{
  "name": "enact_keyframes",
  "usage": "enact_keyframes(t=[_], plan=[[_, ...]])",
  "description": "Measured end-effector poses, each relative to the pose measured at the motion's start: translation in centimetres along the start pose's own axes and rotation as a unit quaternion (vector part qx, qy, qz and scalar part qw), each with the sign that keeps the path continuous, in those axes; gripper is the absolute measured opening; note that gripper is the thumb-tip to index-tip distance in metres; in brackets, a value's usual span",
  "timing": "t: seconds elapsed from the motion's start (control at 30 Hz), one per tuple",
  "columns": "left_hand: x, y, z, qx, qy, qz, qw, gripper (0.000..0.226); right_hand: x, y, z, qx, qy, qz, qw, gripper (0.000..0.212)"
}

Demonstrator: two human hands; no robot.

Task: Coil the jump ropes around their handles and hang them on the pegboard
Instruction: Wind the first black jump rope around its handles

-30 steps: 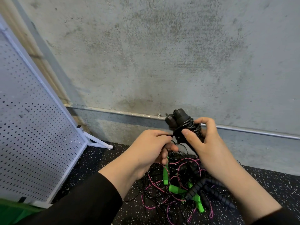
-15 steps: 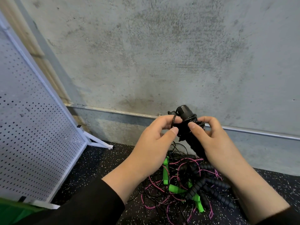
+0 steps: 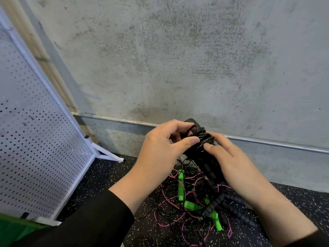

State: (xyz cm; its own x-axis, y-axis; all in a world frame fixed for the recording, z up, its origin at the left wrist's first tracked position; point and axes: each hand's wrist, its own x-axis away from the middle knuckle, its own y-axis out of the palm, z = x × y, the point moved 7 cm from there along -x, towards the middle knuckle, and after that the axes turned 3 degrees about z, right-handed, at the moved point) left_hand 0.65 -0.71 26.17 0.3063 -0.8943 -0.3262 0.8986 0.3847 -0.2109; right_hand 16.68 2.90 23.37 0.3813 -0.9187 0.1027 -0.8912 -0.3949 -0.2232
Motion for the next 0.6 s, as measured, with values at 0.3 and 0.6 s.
enact_keyframes(t=[0.3,0.6], plan=[[0.0,0.5,0.9,-0.08,0.076,-0.021,0.994,0.017,-0.3,0.4,0.2,-0.022,0.008,0.003,1.0,0.021],[-0.1,0.5,1.0,-0.108,0.134,-0.019,0.985,0.025,-0.3,0.2,0.7,-0.047,0.012,0.01,0.999,0.02]])
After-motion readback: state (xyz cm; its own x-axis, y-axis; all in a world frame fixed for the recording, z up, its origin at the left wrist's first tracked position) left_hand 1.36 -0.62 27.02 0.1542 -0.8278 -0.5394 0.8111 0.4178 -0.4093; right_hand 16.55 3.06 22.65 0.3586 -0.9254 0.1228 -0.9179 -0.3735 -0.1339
